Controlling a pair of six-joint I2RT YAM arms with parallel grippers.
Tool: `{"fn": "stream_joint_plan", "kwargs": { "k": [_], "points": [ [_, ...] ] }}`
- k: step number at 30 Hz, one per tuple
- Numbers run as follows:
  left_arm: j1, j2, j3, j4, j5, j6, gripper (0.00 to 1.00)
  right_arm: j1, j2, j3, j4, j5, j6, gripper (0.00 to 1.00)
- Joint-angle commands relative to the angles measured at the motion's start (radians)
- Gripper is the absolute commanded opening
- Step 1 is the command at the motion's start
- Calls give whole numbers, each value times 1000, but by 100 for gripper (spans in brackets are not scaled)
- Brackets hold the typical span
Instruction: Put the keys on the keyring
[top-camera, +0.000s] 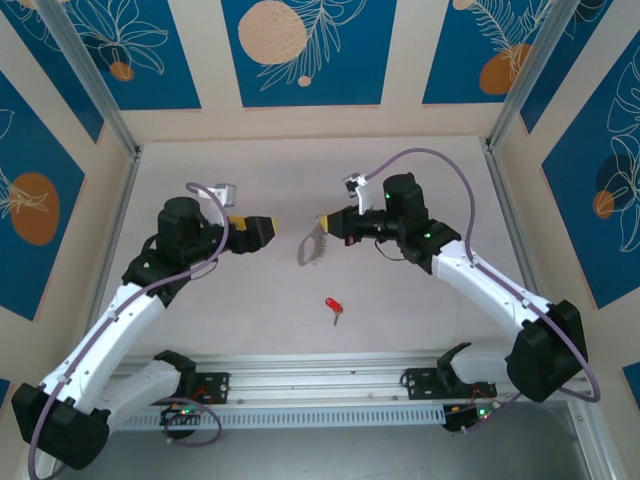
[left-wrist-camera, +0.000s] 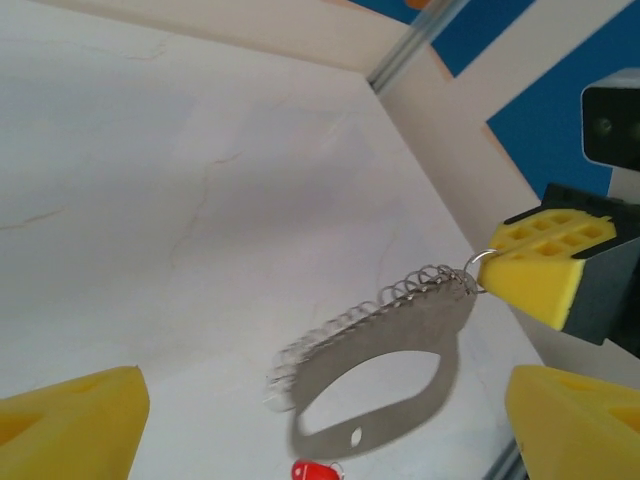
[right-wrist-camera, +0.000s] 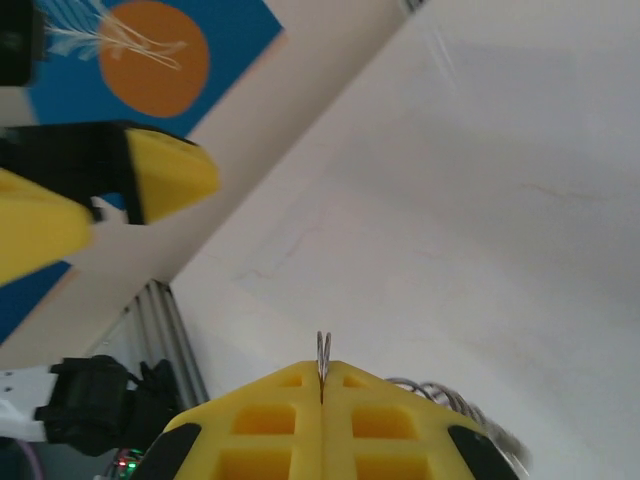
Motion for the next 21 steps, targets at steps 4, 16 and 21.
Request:
{"fn": "stream_joint_plan", "kwargs": {
  "k": [4, 16, 21],
  "points": [
    [-18, 62, 74, 166, 202, 6, 71, -36, -39, -4, 125, -224, 73, 0],
    [-103, 169, 117, 320, 281, -11, 47, -47, -35, -16, 217, -312, 158, 0],
    [-142, 192, 117, 350, 280, 0, 44, -47, -32, -24, 255, -319, 190, 0]
  ]
}}
